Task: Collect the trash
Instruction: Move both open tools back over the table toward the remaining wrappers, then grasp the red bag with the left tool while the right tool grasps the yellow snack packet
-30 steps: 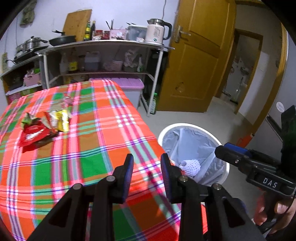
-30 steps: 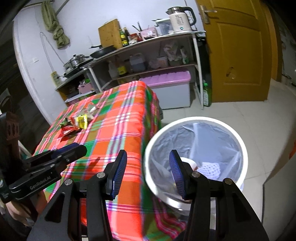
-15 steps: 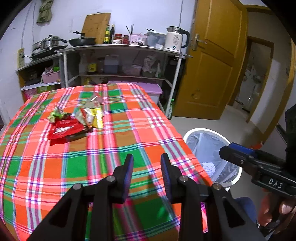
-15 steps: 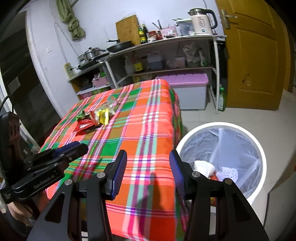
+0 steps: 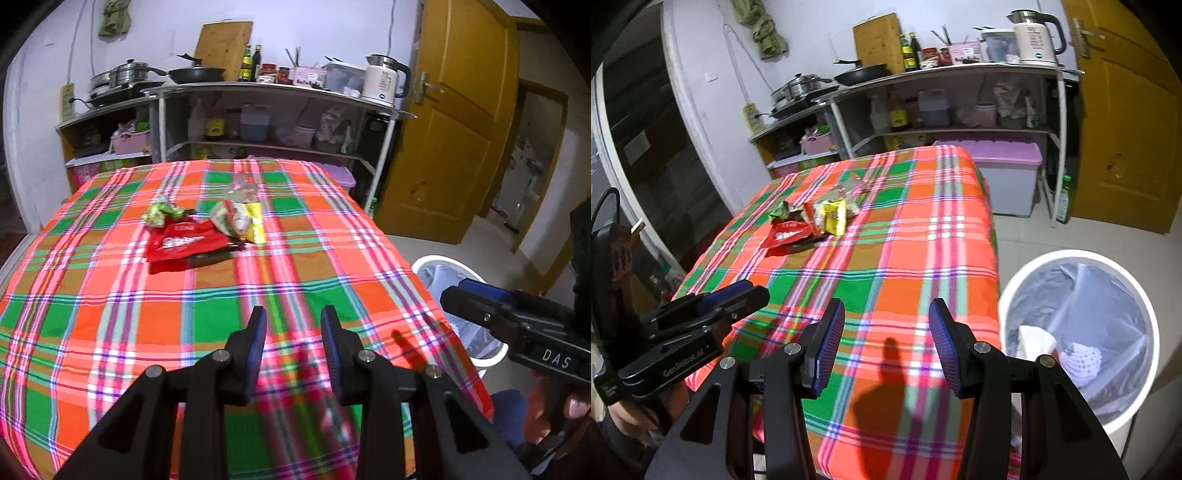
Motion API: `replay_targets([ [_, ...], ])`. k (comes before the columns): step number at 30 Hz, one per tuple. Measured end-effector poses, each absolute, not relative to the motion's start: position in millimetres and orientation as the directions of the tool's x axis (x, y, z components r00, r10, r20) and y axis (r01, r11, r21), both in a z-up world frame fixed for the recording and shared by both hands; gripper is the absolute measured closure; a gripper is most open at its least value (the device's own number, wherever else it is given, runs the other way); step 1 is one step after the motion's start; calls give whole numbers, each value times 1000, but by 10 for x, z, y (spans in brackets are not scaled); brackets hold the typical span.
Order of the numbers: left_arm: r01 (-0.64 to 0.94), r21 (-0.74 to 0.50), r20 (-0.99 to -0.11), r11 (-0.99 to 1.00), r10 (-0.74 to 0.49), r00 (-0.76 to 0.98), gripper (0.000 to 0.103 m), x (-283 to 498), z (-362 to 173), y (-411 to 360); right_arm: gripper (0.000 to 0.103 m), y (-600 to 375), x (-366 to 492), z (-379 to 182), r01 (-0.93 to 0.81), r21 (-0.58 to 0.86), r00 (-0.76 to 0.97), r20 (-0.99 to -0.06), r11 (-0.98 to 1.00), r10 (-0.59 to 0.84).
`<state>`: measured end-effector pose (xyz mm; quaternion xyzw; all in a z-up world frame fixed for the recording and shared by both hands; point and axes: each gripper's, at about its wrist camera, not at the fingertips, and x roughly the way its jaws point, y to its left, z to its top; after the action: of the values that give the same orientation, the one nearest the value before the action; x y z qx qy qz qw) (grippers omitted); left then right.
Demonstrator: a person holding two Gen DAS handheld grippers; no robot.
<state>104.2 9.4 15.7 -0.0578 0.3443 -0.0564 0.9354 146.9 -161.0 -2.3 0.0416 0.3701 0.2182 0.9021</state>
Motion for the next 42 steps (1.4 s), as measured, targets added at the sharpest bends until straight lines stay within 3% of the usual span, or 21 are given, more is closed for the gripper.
replay_targets([
  [3,36,-166,-628,986,-134,766,55,1047,166,253,54,-1490,1526,-24,-386,227,620,-654,894,434],
  [15,-82,-190,-637,978,-59,769,54,1348,127,855,54,-1071,1844,0,-456,206,586,-662,866,466],
  [38,-143,-269,-714,952,-97,693,51,2206,-271,1310,54,-605,2427,-137,-490,205,547,-684,847,482],
  [39,-139,-270,-715,953,-102,691,52,2213,-277,1302,54,-588,2453,-148,-490,205,546,-686,847,482],
  [42,-124,-274,-715,954,-116,690,73,2217,-279,1279,54,-542,2521,-180,-492,206,540,-690,846,482],
])
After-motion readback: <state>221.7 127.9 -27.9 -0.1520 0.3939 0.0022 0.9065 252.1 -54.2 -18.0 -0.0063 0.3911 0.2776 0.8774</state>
